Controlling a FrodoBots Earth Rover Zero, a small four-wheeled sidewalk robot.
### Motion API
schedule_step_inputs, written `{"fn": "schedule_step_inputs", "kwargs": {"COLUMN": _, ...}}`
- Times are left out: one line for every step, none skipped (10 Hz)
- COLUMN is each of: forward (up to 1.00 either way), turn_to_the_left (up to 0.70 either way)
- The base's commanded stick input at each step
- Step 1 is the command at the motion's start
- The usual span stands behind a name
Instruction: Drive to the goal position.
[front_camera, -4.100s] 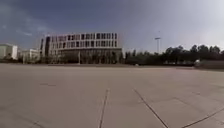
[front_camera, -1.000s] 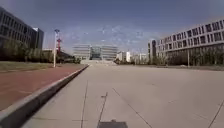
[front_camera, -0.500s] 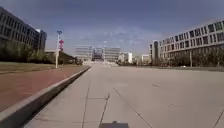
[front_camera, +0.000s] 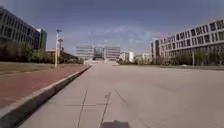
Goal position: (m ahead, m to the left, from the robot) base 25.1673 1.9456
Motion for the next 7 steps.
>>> {"fn": "schedule_step_inputs", "kwargs": {"forward": 0.7, "turn_to_the_left": 0.01}}
{"fn": "schedule_step_inputs", "kwargs": {"forward": 0.7, "turn_to_the_left": 0.01}}
{"fn": "schedule_step_inputs", "kwargs": {"forward": 0.7, "turn_to_the_left": 0.01}}
{"fn": "schedule_step_inputs", "kwargs": {"forward": 0.7, "turn_to_the_left": 0.01}}
{"fn": "schedule_step_inputs", "kwargs": {"forward": 0.7, "turn_to_the_left": 0.01}}
{"fn": "schedule_step_inputs", "kwargs": {"forward": 0.7, "turn_to_the_left": 0.01}}
{"fn": "schedule_step_inputs", "kwargs": {"forward": 0.7, "turn_to_the_left": 0.01}}
